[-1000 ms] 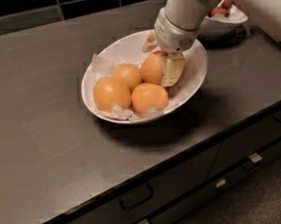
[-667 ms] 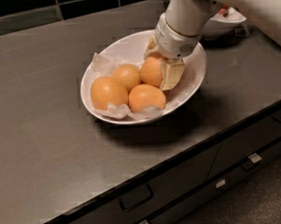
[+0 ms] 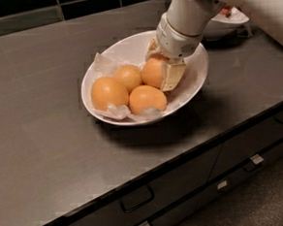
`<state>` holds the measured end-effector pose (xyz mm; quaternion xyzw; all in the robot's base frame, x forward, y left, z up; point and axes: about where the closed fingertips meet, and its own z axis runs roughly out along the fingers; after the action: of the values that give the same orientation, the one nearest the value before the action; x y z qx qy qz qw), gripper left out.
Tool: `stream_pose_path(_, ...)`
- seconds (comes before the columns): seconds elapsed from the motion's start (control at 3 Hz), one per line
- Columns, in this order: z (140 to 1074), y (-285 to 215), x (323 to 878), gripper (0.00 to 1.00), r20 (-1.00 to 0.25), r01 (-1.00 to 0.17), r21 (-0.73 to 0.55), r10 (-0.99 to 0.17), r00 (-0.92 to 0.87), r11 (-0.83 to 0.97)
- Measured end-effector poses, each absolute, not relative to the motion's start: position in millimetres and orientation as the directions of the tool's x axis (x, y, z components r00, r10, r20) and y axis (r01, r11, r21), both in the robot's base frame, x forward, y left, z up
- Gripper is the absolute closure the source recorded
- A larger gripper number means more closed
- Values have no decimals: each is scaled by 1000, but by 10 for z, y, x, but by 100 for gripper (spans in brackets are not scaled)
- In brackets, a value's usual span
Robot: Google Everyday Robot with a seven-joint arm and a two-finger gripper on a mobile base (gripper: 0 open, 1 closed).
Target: Pick orange from white bowl
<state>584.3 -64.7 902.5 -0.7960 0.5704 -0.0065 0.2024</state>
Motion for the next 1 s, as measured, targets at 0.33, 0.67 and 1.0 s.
stream_pose_path(0.33, 9116, -688, 5841, 93, -217, -904, -348, -916, 337, -250)
stream_pose_path(0.67, 9466, -778, 5870, 100, -195, -886, -406, -926, 325, -225)
stream_pose_path(1.0, 9817, -820, 5841, 100, -154, -856, -470, -934, 321, -216)
